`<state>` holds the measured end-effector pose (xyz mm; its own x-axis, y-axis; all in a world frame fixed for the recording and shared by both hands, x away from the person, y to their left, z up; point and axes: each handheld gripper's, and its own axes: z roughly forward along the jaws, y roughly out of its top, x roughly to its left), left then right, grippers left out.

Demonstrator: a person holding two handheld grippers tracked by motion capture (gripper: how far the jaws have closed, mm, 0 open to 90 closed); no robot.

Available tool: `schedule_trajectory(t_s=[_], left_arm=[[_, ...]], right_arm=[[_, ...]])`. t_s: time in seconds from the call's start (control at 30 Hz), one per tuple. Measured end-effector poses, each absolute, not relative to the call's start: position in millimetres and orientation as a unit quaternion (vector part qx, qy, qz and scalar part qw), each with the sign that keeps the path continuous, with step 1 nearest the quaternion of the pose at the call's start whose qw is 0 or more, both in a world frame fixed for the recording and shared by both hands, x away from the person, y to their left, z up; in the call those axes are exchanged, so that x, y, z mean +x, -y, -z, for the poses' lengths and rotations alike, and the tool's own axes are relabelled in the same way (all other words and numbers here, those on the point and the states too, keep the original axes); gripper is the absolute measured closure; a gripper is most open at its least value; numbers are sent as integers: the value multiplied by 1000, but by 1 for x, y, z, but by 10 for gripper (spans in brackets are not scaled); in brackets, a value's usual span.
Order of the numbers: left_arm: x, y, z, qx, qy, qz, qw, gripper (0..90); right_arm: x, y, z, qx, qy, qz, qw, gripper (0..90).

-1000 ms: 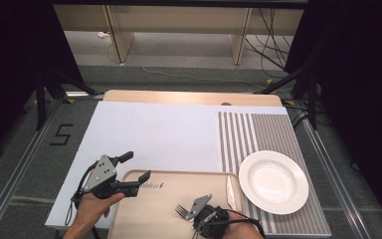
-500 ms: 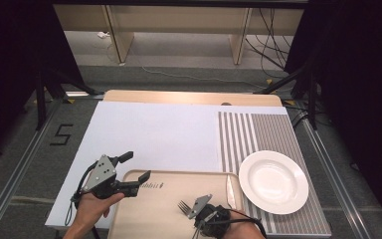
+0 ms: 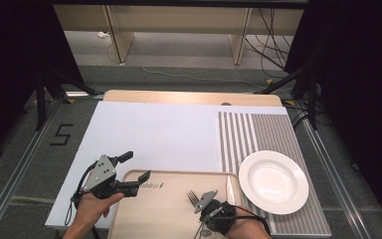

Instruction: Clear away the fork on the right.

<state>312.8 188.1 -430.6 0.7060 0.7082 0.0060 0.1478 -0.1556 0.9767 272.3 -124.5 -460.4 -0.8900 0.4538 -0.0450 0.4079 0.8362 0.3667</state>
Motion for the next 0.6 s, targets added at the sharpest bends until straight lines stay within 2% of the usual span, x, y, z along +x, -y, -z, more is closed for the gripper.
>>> schedule_trajectory(t_s=[0.6], left_arm=[[313,-189,430,719,-297,-244,579,172]], right_arm=[[284,146,459,259,-949,-165,76,900]])
